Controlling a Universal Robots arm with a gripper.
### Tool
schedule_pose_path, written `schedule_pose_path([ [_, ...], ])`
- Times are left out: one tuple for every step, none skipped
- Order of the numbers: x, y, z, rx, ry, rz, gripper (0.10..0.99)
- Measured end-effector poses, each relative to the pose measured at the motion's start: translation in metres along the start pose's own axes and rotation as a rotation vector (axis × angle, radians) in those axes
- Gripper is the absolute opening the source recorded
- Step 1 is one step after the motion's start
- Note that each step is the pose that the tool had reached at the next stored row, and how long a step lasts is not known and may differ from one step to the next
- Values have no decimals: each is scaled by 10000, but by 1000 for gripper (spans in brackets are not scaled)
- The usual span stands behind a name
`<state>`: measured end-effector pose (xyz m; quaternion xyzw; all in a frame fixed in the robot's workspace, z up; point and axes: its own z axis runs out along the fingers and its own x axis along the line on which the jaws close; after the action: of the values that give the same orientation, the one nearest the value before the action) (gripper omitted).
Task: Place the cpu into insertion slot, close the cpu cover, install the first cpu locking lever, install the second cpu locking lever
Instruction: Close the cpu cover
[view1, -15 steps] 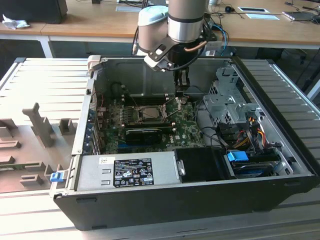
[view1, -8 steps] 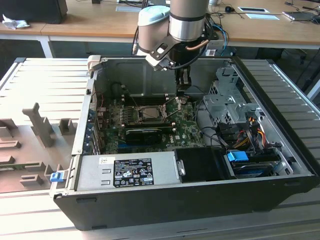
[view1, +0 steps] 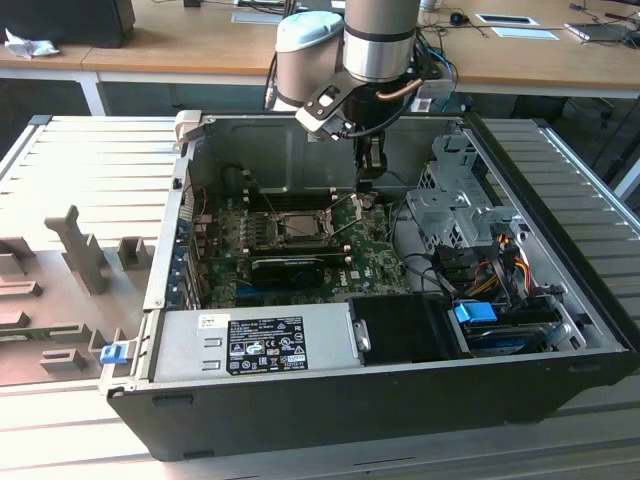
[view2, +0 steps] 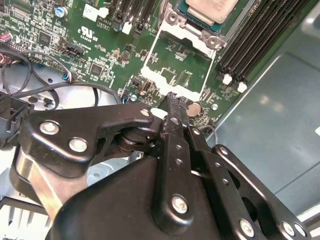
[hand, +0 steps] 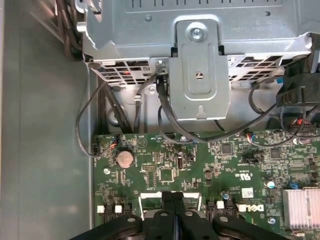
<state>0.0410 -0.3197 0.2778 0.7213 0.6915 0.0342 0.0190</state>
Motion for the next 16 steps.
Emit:
schedule_pose_path([
  [0, 9, 0, 0, 0, 0, 106],
  [1, 19, 0, 0, 0, 0, 106],
  [1, 26, 0, 0, 0, 0, 106],
  [2, 38, 0, 0, 0, 0, 106],
  [2, 47, 1, 0, 1, 0, 106],
  [2, 53, 1, 0, 0, 0, 106],
  [3, 64, 1, 0, 0, 0, 106],
  [3, 75, 1, 1, 0, -1, 106],
  [3, 82, 2, 1, 0, 0, 106],
  [4, 90, 2, 1, 0, 0, 106],
  [4, 102, 2, 2, 0, 0, 106],
  [5, 110, 2, 2, 0, 0, 106],
  [5, 122, 3, 2, 0, 1, 106],
  [6, 136, 3, 3, 0, 0, 106],
  [6, 143, 4, 3, -1, -1, 106],
  [6, 151, 4, 3, 0, 0, 106],
])
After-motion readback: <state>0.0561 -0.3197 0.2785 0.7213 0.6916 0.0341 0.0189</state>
